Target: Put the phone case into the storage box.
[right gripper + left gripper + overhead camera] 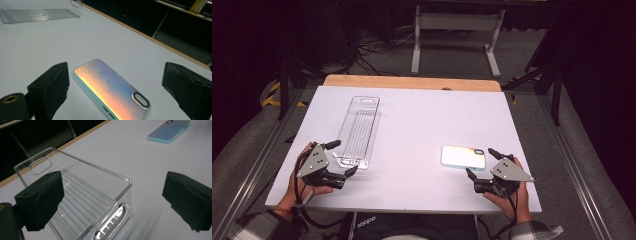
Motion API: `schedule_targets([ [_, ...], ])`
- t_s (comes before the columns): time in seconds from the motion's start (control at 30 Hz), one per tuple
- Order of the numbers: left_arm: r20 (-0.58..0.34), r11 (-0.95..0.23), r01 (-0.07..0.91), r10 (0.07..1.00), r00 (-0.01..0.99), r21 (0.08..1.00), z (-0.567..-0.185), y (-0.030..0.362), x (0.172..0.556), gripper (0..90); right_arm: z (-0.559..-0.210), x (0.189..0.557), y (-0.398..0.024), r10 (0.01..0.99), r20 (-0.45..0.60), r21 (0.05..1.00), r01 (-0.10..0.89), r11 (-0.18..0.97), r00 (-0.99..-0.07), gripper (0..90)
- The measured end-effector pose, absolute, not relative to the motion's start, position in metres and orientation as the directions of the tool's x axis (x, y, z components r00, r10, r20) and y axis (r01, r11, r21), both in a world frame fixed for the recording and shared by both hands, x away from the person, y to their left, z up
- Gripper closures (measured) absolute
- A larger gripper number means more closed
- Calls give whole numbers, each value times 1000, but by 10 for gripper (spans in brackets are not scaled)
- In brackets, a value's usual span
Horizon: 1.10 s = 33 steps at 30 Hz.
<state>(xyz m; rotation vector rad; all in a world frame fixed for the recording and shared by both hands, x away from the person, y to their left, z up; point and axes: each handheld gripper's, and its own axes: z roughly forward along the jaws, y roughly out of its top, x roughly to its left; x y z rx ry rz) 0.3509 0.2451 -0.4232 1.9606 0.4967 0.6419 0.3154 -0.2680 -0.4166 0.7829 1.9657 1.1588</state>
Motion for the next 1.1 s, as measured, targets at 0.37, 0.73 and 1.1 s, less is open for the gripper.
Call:
schedule_targets([
  [0.37,230,-455,71,571,788,888,-426,241,349,46,-416,321,-265,799,-244,918,134,373,-549,111],
  [0.73,220,-450,79,574,789,889,-428,245,344,50,-405,341,-264,803,-256,898,174,403,-538,118],
  [1.1,208,-473,100,556,805,875,-431,242,342,50,-378,379,-264,622,-237,737,279,616,-746,109],
])
